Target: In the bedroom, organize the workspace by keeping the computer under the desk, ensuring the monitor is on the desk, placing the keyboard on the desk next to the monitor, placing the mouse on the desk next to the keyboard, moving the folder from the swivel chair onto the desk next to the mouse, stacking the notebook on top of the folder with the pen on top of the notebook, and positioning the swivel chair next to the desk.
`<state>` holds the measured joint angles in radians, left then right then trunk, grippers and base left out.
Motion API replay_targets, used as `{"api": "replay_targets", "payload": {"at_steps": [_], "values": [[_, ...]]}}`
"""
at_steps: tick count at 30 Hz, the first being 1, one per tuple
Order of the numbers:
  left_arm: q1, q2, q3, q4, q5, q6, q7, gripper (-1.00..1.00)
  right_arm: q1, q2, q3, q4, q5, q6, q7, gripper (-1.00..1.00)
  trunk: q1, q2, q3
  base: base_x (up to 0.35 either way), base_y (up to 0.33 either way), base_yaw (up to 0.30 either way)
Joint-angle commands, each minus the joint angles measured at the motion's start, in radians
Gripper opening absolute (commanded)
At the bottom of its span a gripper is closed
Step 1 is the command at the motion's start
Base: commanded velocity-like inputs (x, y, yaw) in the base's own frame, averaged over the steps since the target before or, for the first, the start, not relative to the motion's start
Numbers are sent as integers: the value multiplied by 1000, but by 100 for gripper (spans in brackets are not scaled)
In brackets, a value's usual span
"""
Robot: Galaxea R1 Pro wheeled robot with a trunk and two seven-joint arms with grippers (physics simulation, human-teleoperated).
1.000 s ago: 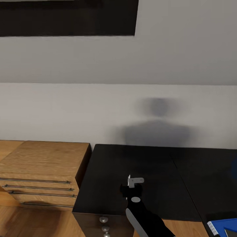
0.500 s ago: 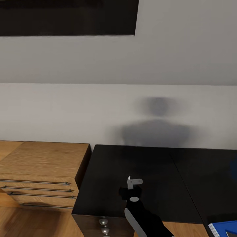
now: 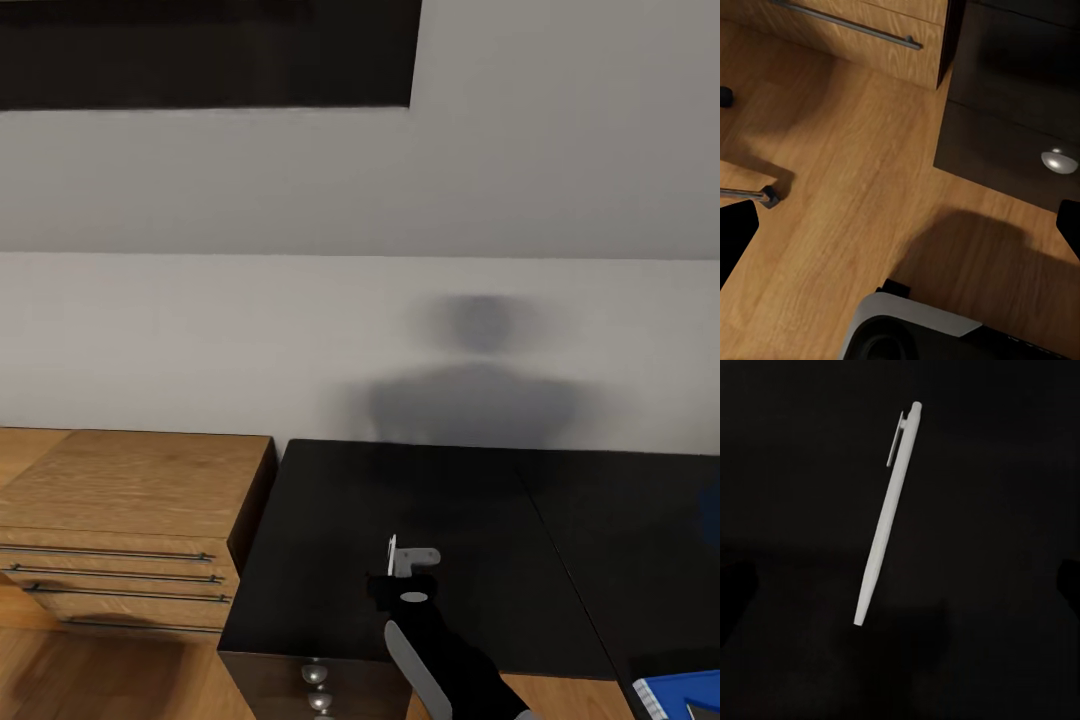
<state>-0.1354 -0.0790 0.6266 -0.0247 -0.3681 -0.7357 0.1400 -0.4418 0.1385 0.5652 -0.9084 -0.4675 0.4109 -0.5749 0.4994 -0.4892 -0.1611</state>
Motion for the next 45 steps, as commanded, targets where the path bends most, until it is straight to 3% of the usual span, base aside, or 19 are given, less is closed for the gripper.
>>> {"api": "replay_targets", "payload": {"at_steps": [1,18,29,45], "values": [[-1,0,2,0,-11,-2,9,100,-6,0,-1,6,-14,7,-8,100,0,-2,-2,46,0,0],[-1,-6,0,0,-14,-2,8,100,-22,0,-8,53,-31,14,3,100,0,-2,-2,60,0,0],[-1,-7,-1,0,-14,-2,8,100,-29,0,-8,66,-26,13,96,100,0,-2,-2,1,0,0],[-1,-2,-1,0,-14,-2,10,100,-29,-6,-11,62,-24,2,103,100,0,-2,-2,101,0,0]]}}
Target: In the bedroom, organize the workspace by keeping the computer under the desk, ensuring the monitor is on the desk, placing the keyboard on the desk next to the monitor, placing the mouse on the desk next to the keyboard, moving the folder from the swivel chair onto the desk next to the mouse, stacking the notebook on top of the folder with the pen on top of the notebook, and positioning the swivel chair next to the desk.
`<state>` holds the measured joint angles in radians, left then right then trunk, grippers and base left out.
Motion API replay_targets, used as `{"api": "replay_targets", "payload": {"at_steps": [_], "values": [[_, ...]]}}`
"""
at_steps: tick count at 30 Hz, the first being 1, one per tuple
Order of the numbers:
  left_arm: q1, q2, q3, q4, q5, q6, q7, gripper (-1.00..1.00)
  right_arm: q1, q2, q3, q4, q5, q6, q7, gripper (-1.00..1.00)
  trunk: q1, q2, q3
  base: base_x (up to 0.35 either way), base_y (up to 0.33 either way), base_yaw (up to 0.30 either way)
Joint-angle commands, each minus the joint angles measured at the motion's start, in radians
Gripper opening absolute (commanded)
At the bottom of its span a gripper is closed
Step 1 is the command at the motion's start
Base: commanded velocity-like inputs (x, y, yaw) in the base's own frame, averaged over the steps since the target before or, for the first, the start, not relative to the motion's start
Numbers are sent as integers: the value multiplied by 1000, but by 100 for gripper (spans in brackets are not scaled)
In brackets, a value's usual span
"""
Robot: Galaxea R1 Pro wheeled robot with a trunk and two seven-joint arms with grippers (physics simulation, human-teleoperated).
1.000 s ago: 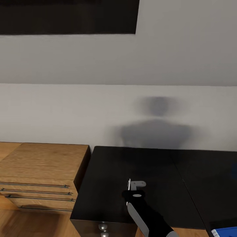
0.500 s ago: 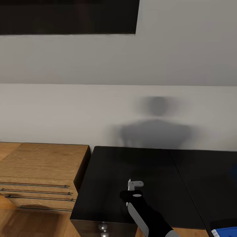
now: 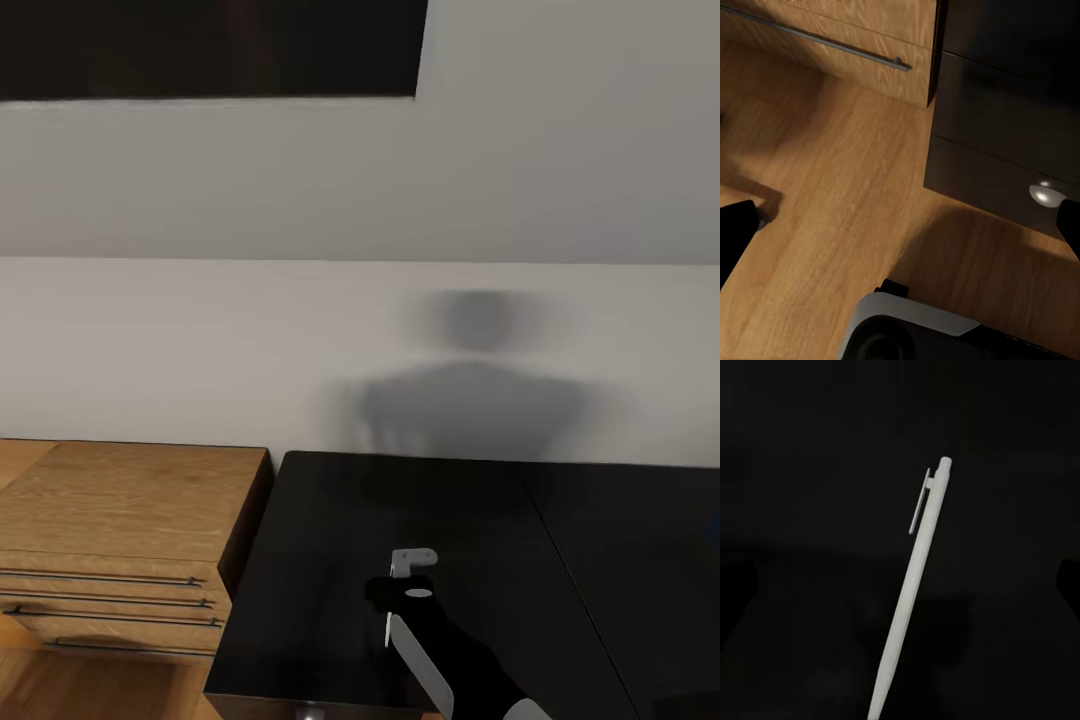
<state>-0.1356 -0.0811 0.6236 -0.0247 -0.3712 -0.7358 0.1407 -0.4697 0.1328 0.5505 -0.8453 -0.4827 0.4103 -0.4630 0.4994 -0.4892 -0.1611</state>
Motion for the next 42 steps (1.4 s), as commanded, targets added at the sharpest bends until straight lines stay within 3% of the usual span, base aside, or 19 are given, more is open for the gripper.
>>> {"api": "replay_targets", "payload": {"at_steps": [1,12,42], "values": [[0,0,2,0,-11,-2,9,100,-1,-1,3,-1,-8,3,-9,100,0,-2,-2,13,0,0],[0,0,2,0,-11,-3,10,100,-1,-1,3,-1,-8,3,-9,100,0,-2,-2,2,0,0],[0,0,4,0,-8,-4,10,100,-1,-1,0,0,-14,8,-8,100,115,-212,-96,0,0,0]]}}
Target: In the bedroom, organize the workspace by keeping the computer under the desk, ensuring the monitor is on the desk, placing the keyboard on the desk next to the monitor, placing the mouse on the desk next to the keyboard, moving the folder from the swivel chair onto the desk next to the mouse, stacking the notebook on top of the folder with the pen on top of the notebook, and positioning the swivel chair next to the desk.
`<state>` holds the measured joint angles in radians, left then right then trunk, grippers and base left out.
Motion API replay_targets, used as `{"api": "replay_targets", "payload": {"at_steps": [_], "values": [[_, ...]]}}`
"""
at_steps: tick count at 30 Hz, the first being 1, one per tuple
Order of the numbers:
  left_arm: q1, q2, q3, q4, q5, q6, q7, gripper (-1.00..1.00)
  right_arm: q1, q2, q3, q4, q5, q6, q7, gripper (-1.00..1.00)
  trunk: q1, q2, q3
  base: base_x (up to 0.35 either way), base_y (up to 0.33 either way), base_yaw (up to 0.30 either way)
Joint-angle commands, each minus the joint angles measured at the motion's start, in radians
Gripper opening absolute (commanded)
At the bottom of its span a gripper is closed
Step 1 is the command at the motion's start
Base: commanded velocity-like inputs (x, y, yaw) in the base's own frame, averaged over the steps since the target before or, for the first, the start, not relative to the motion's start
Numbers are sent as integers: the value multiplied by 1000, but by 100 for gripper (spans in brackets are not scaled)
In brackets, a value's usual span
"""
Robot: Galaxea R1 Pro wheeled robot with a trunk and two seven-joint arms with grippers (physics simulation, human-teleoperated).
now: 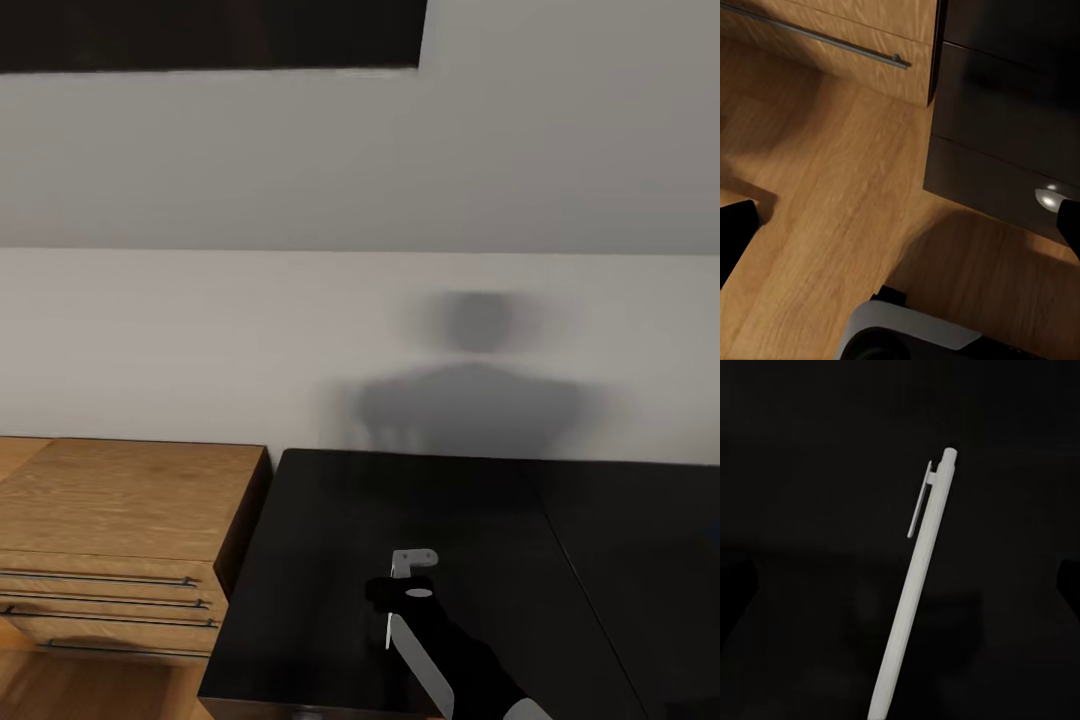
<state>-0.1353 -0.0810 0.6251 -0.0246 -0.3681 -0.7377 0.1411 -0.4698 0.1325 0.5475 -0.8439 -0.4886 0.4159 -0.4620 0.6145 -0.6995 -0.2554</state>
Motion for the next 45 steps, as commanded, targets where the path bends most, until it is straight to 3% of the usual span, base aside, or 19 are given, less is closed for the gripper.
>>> {"api": "replay_targets", "payload": {"at_steps": [1,17,45], "values": [[-1,-1,2,0,-11,-2,9,100,-1,-1,3,-1,-8,3,-9,100,4,-9,-5,0,0,0],[-1,-2,4,0,-11,-2,9,100,-1,-1,3,-1,-8,5,-9,100,66,-121,-55,0,0,0],[-1,-2,4,0,-9,-4,10,100,-1,-1,3,1,-8,6,-9,100,66,-121,-55,-33,0,0]]}}
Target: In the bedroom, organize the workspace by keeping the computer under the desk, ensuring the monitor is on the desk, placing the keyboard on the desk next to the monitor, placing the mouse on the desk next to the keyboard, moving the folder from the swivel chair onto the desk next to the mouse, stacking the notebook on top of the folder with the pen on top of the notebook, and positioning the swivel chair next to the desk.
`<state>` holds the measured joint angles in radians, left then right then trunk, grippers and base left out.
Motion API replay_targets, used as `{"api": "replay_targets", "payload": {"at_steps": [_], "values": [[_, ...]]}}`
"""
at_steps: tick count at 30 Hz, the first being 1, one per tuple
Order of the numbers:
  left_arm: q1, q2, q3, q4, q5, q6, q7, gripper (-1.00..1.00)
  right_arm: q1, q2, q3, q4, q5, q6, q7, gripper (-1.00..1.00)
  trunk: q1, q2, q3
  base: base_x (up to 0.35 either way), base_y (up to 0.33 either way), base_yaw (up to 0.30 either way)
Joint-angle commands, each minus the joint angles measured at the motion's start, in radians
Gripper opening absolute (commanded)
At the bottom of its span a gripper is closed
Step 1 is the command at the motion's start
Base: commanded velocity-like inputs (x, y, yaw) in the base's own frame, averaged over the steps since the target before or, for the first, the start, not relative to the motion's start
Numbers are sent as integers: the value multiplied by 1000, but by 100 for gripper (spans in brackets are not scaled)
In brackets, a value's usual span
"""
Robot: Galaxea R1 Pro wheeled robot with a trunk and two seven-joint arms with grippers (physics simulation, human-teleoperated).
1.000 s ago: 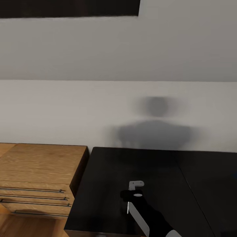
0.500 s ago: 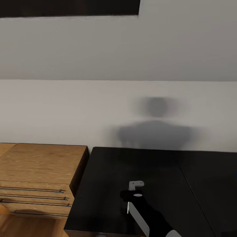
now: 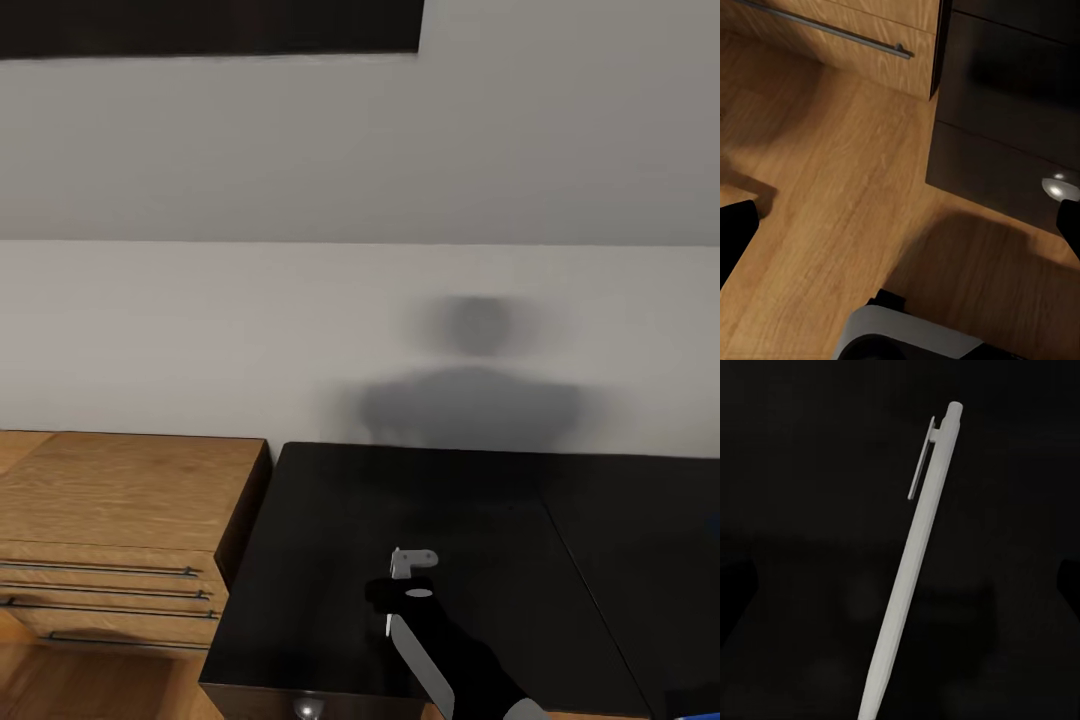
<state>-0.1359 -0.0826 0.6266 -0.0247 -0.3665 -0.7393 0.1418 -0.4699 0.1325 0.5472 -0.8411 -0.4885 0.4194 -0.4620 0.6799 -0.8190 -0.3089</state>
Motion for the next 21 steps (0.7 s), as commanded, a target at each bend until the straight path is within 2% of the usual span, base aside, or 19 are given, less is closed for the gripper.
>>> {"api": "replay_targets", "payload": {"at_steps": [1,3,16,21], "values": [[0,0,2,0,-11,-2,9,100,-1,-1,4,-1,-8,2,-9,100,0,-1,-1,-5,0,0],[0,0,2,0,-11,-3,9,100,-1,-1,4,-1,-8,2,-9,100,0,-1,-1,-3,0,0],[0,1,4,0,-9,-7,10,100,-1,-1,4,-1,-8,2,-10,100,50,-92,-42,0,0,0],[0,0,3,0,-9,-6,10,100,-1,-1,4,-1,-8,2,-10,100,54,-99,-45,0,0,0]]}}
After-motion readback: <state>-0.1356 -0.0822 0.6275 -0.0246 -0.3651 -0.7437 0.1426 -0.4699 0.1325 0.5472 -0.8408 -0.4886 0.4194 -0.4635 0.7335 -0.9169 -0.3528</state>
